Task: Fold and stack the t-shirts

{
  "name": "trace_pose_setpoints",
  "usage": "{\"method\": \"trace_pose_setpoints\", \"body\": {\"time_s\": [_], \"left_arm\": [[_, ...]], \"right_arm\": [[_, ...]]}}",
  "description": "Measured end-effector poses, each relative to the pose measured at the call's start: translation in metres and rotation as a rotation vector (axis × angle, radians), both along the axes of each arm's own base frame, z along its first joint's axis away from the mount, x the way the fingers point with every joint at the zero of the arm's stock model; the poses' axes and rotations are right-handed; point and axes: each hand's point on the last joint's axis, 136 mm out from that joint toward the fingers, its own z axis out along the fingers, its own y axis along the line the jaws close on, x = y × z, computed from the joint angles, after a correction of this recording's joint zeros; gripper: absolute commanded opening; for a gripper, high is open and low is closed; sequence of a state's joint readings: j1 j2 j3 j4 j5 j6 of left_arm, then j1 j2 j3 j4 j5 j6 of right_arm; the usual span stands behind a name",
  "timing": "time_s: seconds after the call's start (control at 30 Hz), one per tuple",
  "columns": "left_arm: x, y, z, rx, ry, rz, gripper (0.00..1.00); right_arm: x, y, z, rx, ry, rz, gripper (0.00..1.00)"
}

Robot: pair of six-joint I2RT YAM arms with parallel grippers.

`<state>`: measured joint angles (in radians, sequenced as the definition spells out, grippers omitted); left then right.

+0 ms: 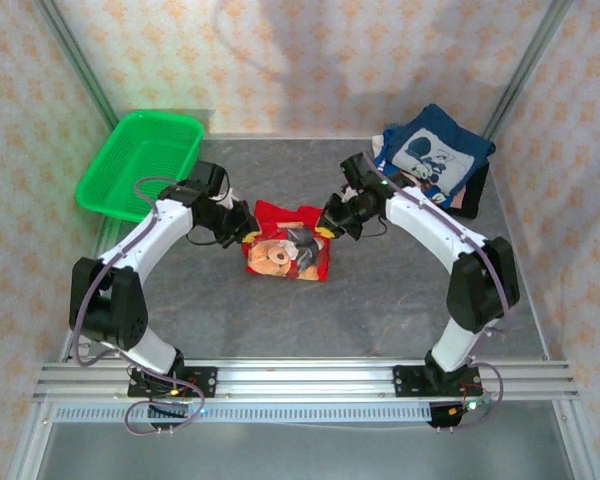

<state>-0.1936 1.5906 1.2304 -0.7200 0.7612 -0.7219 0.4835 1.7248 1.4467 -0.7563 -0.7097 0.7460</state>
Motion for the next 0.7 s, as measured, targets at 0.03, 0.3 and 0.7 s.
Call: {"method": "trace_pose_setpoints", "body": {"time_s": [0.03,0.3,0.7], "left_arm": [[0.004,0.001,-0.003,0.0,0.003,-0.002,0.0],[0.035,0.002,-0.024,-0.003,0.025,-0.009,0.0],[0.086,0.0,-0.072,0.001,0.067,0.004,0.48]], "right_arm": [[0.004,0.0,-0.002,0.001,0.004,0.001,0.0],[0.029,-0.001,-0.019,0.0,0.027,-0.008,0.02],[0.075,-0.009,-0.073,-0.028,0.095,-0.112,0.49]]}}
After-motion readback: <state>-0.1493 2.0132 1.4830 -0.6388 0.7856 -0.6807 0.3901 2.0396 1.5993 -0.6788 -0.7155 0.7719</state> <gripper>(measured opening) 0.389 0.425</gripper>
